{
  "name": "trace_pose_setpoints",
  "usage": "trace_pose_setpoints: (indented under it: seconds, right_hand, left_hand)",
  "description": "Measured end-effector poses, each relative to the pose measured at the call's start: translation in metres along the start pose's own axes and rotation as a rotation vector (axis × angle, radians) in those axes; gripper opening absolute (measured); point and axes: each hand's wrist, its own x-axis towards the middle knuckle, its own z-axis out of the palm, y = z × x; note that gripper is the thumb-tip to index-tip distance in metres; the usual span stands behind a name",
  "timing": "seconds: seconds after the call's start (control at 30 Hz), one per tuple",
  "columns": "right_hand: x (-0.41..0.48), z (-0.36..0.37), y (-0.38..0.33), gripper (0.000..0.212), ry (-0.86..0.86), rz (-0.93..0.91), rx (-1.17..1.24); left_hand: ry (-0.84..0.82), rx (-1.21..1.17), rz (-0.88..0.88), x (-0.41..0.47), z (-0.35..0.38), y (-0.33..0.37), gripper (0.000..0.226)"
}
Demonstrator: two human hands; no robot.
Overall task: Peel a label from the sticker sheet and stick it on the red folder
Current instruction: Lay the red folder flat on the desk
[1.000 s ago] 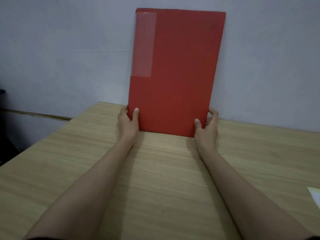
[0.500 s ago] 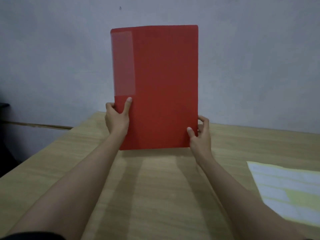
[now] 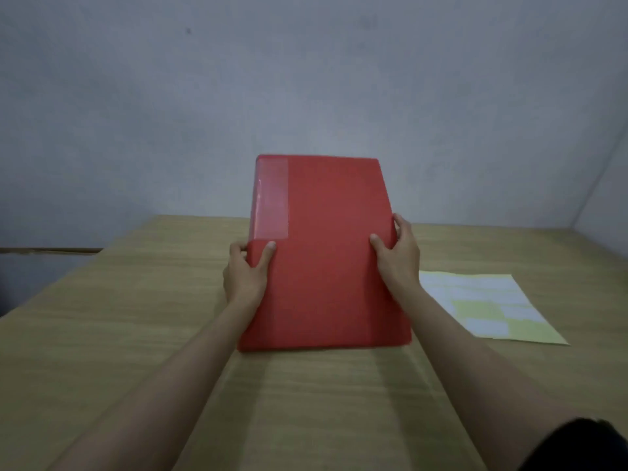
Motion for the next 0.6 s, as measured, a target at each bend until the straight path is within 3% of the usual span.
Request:
trace_pose_setpoints:
  seconds: [0.37,0.6]
  right_hand:
    - [-0.033,0.003,0.041,0.052,-0.105,0.206,-0.223]
    - [-0.034,0.010,0.041,0.049,-0.119,0.216,-0.348]
  left_hand:
    - [-0.213,0.579,0.034,-0.009,0.004,-0.038,0.058]
    - [-0.347,0.884,0.302,-0.014,0.016,-0.033,0.060]
